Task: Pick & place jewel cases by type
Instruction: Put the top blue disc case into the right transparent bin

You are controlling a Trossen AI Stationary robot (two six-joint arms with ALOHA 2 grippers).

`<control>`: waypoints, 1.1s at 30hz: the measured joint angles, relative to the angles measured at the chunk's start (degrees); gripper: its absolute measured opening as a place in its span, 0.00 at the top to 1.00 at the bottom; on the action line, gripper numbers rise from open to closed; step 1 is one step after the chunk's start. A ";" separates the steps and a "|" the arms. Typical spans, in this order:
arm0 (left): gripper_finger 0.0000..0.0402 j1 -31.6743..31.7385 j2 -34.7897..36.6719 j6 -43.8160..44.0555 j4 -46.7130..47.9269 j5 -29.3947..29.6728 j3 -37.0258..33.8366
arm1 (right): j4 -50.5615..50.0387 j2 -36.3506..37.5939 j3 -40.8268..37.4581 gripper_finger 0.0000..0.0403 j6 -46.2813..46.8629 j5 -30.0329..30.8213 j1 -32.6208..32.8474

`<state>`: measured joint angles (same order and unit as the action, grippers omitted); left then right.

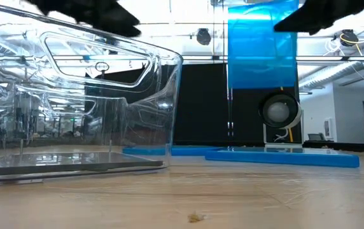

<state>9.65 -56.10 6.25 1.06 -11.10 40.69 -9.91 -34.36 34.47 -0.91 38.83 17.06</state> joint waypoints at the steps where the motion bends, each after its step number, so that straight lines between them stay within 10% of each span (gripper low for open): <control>1: 0.63 -1.94 3.20 1.56 -2.62 1.93 -3.46 | 0.65 1.50 -0.64 0.96 0.34 0.02 0.92; 10: 0.63 -20.91 21.78 8.03 -20.90 26.84 -24.69 | 5.37 8.06 -1.48 0.96 -2.06 -0.14 8.42; 24: 0.63 -33.05 35.79 -0.47 -13.89 50.20 -32.48 | 3.13 18.40 -1.50 0.96 -3.69 -2.69 13.12; 33: 0.63 -33.03 50.15 -4.64 -6.16 48.18 -35.41 | -1.09 24.20 -1.53 0.96 -2.47 -2.67 13.07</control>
<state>-23.38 -5.95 1.61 -5.10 37.08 5.28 -11.00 -10.15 32.95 -3.38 36.16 30.13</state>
